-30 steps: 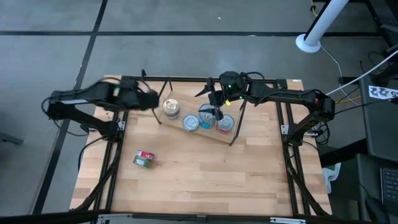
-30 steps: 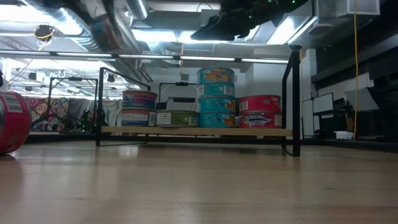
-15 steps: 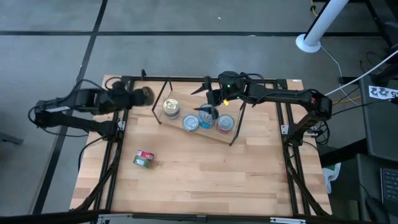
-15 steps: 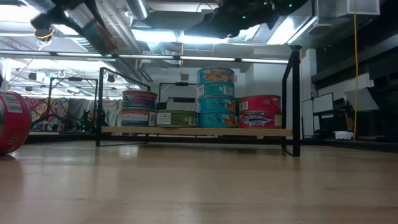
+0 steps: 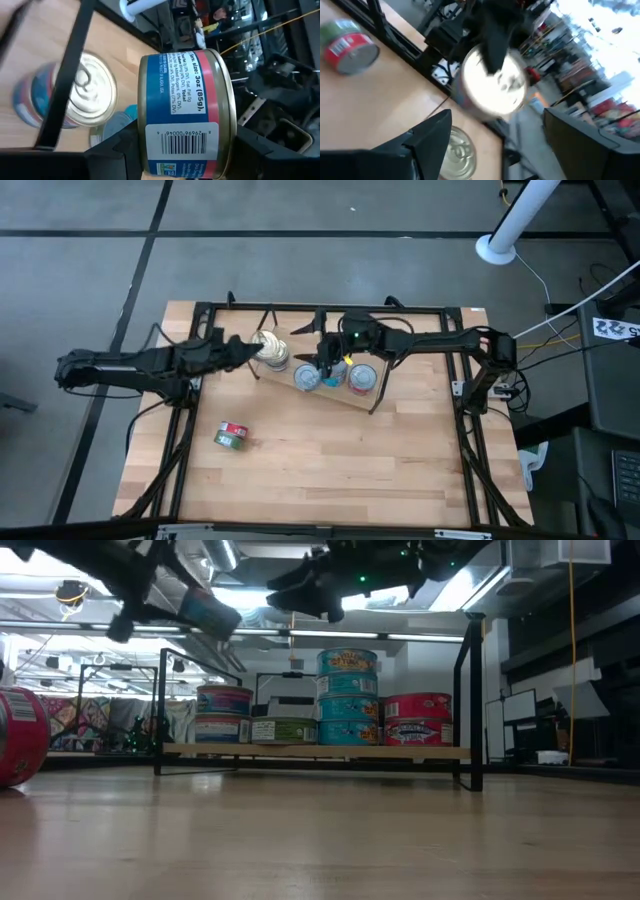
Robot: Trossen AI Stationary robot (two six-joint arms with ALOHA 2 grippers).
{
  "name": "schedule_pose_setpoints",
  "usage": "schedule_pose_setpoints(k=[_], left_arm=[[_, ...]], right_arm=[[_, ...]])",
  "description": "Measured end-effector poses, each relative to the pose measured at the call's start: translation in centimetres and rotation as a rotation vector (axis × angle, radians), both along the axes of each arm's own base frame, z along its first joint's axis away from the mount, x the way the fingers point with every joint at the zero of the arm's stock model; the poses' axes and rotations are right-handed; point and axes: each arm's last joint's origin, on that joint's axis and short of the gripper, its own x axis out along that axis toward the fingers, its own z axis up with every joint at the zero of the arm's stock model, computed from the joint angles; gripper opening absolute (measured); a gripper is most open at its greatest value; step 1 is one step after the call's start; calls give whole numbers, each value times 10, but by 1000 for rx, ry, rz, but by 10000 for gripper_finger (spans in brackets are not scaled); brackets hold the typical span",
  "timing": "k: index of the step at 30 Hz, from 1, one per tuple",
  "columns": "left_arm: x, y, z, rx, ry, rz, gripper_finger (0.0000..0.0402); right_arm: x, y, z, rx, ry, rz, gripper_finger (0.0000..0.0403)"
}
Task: Stack canned seafood by type on shelf
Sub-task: Stack the blue-pink tuna can on top of the blue-pink tuna can on the shelf
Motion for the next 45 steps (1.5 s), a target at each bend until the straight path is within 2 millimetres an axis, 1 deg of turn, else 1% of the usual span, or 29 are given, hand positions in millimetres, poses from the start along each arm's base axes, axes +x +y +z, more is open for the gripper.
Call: schedule_pose_setpoints(k=[4, 7, 12, 16, 19, 23, 30, 37, 45], left_arm=[[9, 0, -10, 3, -121, -3, 190], [11, 0, -17, 2, -147, -10, 189], [11, 0, -16, -12, -166, -6, 198], [11, 0, -16, -15, -174, -6, 191], [11, 0, -16, -15, -174, -6, 189], [11, 0, -14, -31, -206, -3, 199], [12, 0, -7, -38, -280, -20, 189], [14, -1, -7, -71, -295, -50, 201], [14, -2, -7, -81, -305, -74, 189]], right_arm=[[7, 12, -9, -132, 14, 12, 314], [15, 21, -18, -206, 22, -14, 314], [25, 35, -26, -320, -17, -86, 314], [33, 44, -33, -376, -64, -106, 314], [36, 46, -39, -398, -68, -119, 314], [37, 45, -43, -405, -63, -136, 314], [37, 43, -36, -424, -112, -186, 314], [37, 43, -34, -428, -135, -193, 314], [37, 43, -34, -430, -131, -191, 314]])
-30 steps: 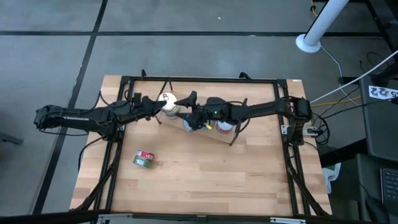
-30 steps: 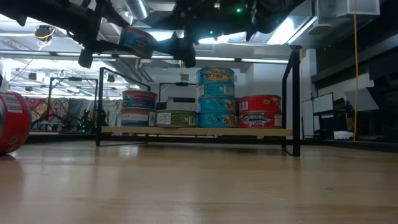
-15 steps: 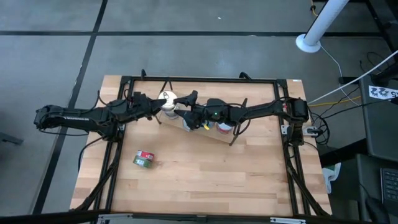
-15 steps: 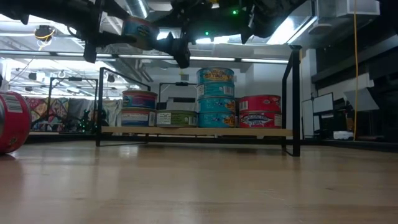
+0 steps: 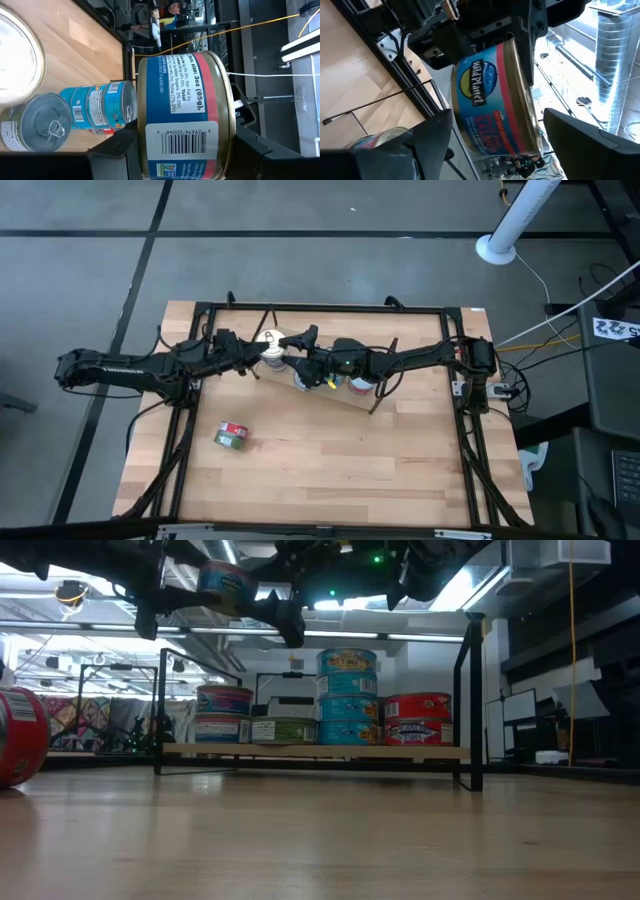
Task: Stack canned seafood by type on shelf
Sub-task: Stack the blue-pink tuna can on top of the blue-pink tuna can on the shelf
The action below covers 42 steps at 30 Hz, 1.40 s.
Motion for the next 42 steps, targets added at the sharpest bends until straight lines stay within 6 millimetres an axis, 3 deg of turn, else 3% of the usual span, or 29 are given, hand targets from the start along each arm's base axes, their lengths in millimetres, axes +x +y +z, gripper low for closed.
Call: schedule_pose_setpoints(k=[9, 21, 31, 42], left_arm=[[1, -1, 3, -11, -42, -47, 196], [8, -1, -2, -27, -8, -59, 207], [8, -1, -2, 64, 34, -65, 210], [-6, -4, -1, -11, 35, -144, 210]], right_arm=[[0, 1, 1, -3, -8, 18, 306], [0, 1, 0, -22, 6, 21, 193], [0, 0, -4, -31, 52, 11, 198], [1, 2, -4, -25, 58, 3, 194]])
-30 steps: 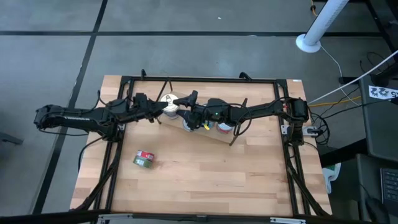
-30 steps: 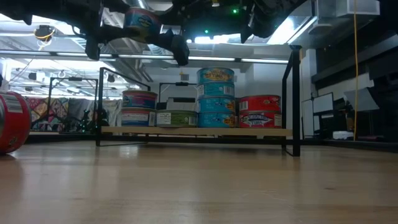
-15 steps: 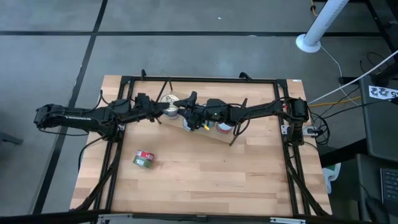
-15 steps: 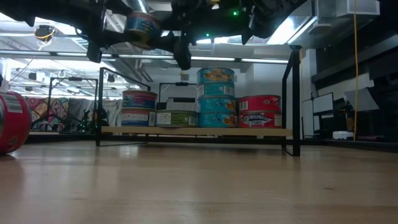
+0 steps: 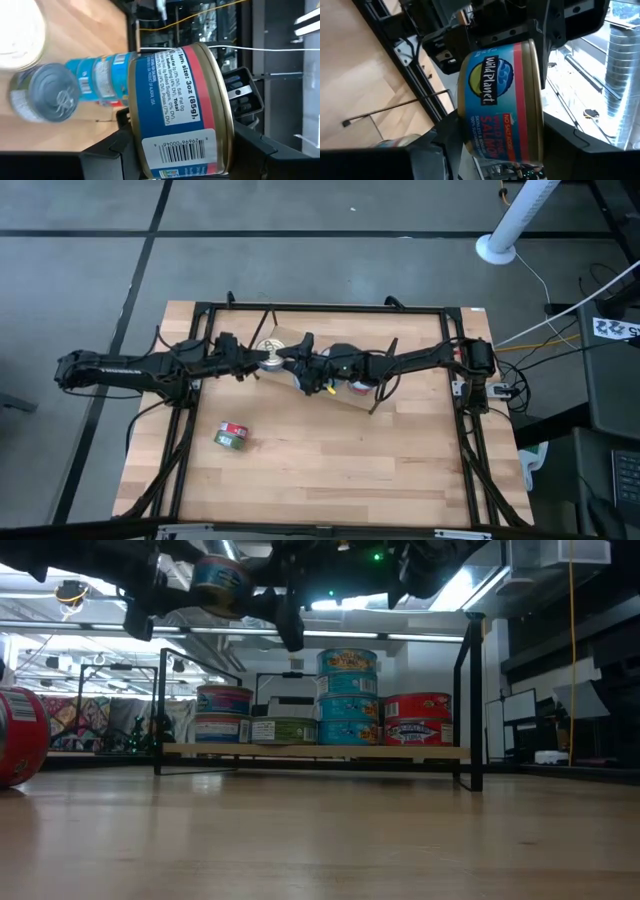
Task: Stack canned seafood by type on shelf
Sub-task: Stack the blue-pink tuna can on top of the blue-pink tuna can on the shelf
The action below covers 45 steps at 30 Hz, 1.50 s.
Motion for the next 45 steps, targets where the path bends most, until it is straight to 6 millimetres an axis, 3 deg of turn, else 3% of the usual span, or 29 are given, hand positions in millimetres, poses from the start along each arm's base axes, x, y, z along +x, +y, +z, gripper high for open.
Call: schedule_pose_setpoints(k=[14, 32, 38, 45], left_arm=[[-4, -2, -2, -133, -4, -50, 210], [12, 0, -17, -129, 111, -34, 211], [16, 2, -24, -238, 144, 1, 230], [15, 2, -24, -206, 152, 0, 240]], right_arm=[[0, 4, -3, -26, 19, -8, 190], [-2, 2, -9, -46, 88, -17, 190], [-2, 2, -12, -37, 119, -9, 190], [-2, 2, -14, -37, 142, -10, 190]])
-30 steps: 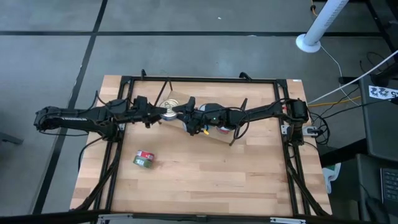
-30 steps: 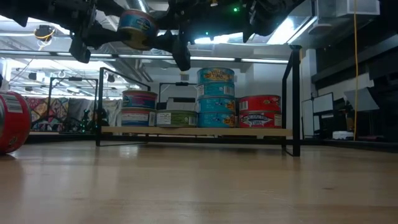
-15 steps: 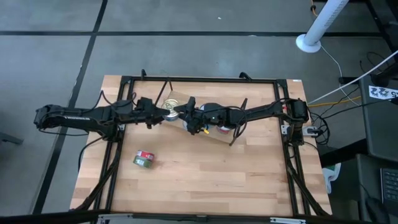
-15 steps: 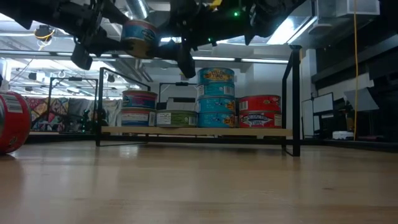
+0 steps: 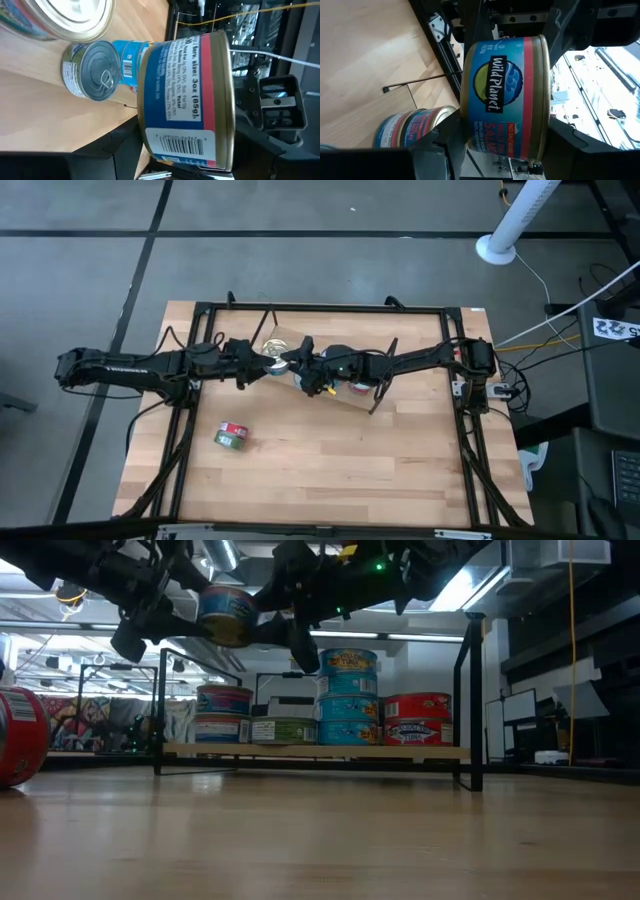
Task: Stack canned seafood by type on shelf
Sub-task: Stack the blue-pink tuna can on top of the blue-pink tuna can on the shelf
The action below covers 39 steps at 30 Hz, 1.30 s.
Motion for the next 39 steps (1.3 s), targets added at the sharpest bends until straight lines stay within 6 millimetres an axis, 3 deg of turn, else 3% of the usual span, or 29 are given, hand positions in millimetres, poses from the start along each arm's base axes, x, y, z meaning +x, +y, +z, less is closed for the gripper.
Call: schedule_pose_setpoints(k=[6, 17, 26, 33, 39], left_arm=[[-9, -2, 10, -94, -95, -47, 241], [-30, -5, 30, -28, -243, -77, 241], [-28, -3, 29, 110, -206, -17, 241], [-22, -2, 25, 63, -187, -5, 241], [-22, -2, 31, 120, -235, -17, 241]], right_arm=[[-1, 0, 3, -11, 2, -37, 190], [-2, -10, 1, -16, 27, -87, 191], [-1, -11, 0, 7, 28, 1, 191], [-1, -10, -1, 53, 15, 39, 191], [0, -12, 1, 116, -16, 84, 191]])
